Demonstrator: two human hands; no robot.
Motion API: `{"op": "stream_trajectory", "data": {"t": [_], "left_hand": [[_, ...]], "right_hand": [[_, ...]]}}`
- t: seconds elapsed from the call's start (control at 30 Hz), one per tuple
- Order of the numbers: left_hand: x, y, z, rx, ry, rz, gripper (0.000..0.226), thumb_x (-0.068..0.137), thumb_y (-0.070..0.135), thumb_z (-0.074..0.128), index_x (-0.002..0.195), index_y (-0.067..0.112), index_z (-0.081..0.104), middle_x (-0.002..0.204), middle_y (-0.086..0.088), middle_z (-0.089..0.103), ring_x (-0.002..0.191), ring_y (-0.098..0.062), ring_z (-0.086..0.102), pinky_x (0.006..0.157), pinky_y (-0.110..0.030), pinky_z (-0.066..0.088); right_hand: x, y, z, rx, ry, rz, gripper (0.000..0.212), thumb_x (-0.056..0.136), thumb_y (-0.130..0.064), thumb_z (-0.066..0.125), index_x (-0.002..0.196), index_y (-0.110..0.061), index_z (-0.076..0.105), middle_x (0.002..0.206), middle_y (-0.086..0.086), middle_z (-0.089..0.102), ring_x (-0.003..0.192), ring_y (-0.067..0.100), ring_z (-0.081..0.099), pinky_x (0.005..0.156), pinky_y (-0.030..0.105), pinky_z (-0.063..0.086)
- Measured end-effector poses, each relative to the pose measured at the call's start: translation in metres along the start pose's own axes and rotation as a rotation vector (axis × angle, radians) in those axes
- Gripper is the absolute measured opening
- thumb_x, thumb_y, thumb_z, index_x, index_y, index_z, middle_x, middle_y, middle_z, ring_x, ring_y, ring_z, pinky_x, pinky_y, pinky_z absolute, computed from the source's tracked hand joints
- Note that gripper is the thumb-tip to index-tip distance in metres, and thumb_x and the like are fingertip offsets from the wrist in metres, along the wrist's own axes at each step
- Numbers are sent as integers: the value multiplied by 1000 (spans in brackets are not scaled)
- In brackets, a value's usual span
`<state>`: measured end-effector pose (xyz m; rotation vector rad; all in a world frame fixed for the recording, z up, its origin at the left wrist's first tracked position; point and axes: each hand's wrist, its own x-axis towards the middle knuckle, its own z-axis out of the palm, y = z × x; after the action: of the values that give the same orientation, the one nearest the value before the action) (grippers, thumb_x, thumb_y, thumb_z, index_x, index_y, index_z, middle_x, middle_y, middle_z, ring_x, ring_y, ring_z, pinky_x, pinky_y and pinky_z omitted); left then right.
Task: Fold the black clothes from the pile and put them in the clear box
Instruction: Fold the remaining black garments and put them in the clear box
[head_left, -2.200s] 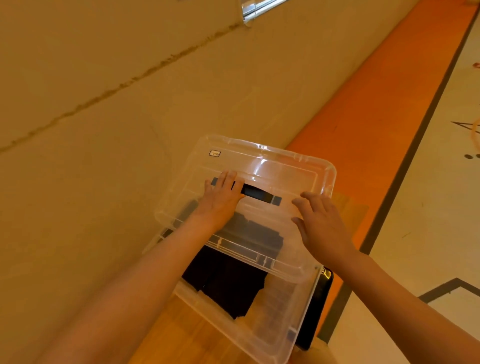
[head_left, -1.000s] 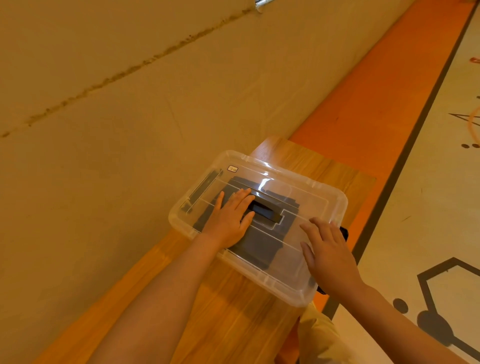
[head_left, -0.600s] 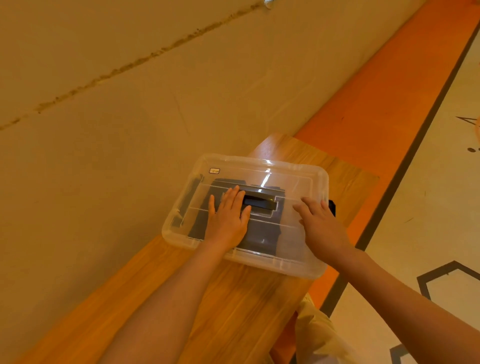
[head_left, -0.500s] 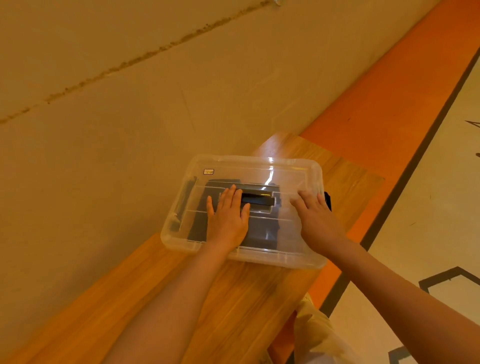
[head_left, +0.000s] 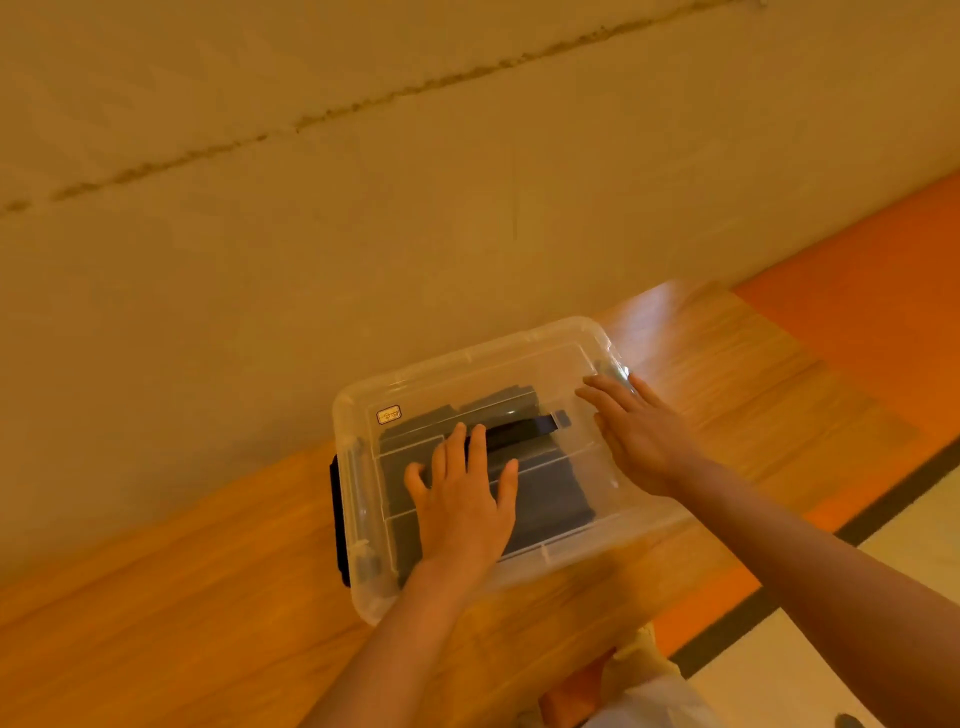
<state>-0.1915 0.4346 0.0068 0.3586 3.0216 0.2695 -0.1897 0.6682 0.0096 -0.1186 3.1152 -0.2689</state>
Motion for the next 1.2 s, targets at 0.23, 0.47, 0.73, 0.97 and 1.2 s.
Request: {"op": "stream_trajectory", "data": {"t": [0.23,0.47,0.73,0.97,1.2], "left_hand": [[-16,-40,-2,-61,137,-181,76,90,63,3,153,21,13,161,-3,-6,148,-20,-11,116,-43,-9],[-26,-68,-1,-40,41,-212,75,88,64,-6,152,26,-8,159,1,-17,144,-15,-23,118,-39,-14],[-42,-84,-20,-305,277,-262,59,99,49,33,151,24,22,159,7,8,142,-4,-10,117,-26,-11],[-63,-155,-27,-180,124,-832,94,85,75,28,153,13,9,159,-14,11,146,-34,10,117,-48,10],[-62,-157,-22,-703,81,-915,87,81,76,41,146,20,27,142,-12,44,125,-37,47,96,-50,45]], "right_hand": [[38,-42,5,-74,-65,-208,69,96,-60,8,150,-20,23,160,3,13,148,18,5,121,39,6],[40,-67,16,-126,-92,-277,81,83,-66,-20,152,-25,-3,159,-4,-7,147,15,-11,120,43,-7],[30,-67,16,118,-48,-205,70,95,-60,15,152,-20,15,161,-4,-1,148,17,1,121,38,5],[62,-49,16,395,-197,269,71,92,-62,32,141,-11,27,138,17,46,117,37,51,97,56,44],[65,-55,8,595,-273,324,71,93,-63,30,144,-14,26,131,17,53,114,40,55,92,51,45]]}}
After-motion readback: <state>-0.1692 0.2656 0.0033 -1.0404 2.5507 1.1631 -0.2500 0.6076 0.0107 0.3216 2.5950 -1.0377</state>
